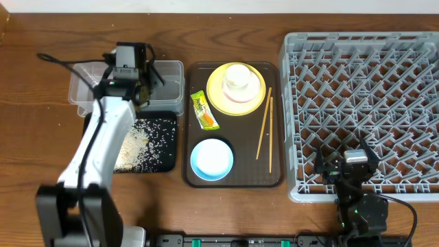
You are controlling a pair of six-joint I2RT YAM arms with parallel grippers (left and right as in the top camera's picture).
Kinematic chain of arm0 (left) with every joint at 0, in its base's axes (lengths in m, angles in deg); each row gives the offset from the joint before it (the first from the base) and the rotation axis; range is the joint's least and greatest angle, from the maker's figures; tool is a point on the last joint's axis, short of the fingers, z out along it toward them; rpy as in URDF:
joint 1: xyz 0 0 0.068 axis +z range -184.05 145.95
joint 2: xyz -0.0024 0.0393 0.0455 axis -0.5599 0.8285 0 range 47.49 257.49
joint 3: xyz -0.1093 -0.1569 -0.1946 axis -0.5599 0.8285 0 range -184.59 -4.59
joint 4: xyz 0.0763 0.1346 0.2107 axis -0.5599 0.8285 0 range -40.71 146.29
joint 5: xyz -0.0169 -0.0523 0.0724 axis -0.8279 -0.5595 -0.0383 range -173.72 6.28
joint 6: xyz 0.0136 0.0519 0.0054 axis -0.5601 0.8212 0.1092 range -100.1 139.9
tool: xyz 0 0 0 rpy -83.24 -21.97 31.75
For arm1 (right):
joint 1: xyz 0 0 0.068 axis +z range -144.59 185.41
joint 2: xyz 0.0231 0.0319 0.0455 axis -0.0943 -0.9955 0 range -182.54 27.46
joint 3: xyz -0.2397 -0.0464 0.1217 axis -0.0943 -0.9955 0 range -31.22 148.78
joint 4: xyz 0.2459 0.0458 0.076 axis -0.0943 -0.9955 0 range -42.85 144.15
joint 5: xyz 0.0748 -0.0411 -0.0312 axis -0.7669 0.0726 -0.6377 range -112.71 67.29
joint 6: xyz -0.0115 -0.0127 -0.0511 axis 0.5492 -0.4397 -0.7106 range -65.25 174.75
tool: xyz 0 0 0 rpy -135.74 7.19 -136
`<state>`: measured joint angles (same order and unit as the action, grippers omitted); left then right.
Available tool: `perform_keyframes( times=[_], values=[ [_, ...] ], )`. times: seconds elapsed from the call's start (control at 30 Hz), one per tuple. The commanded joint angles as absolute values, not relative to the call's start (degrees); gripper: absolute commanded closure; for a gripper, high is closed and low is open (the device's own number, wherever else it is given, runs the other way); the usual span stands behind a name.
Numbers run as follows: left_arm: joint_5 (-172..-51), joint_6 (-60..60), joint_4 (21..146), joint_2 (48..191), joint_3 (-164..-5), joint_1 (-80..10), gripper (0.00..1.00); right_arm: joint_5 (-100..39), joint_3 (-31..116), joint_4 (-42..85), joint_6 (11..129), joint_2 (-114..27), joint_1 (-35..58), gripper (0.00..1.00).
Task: Sort waste into correct bins and load items into the dishwasher rack
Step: 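Carry the tissue left and drop it into the clear bin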
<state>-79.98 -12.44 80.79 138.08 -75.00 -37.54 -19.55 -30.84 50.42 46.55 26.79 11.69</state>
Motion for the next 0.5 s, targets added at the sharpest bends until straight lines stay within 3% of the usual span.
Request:
perform_keyframes(
  times=[0.0, 0.2, 0.47],
  values=[
    [-89.0, -10.76, 85.99, 132.64, -75.7, -37.95, 0.44, -19.75, -30.91, 50.2, 46.31, 27.16, 11.65, 0.01],
    [-92.13, -10.76, 98.15, 130.65, -75.65, -42.56, 0.75, -19.75, -30.91, 50.2, 46.31, 27.16, 11.65, 0.01],
    [-88.28, -10.76, 98.02, 131.54, -71.98, -52.34, 0.79, -19.75, -30.91, 50.2, 46.31, 27.16, 11.65, 0.01]
  ],
)
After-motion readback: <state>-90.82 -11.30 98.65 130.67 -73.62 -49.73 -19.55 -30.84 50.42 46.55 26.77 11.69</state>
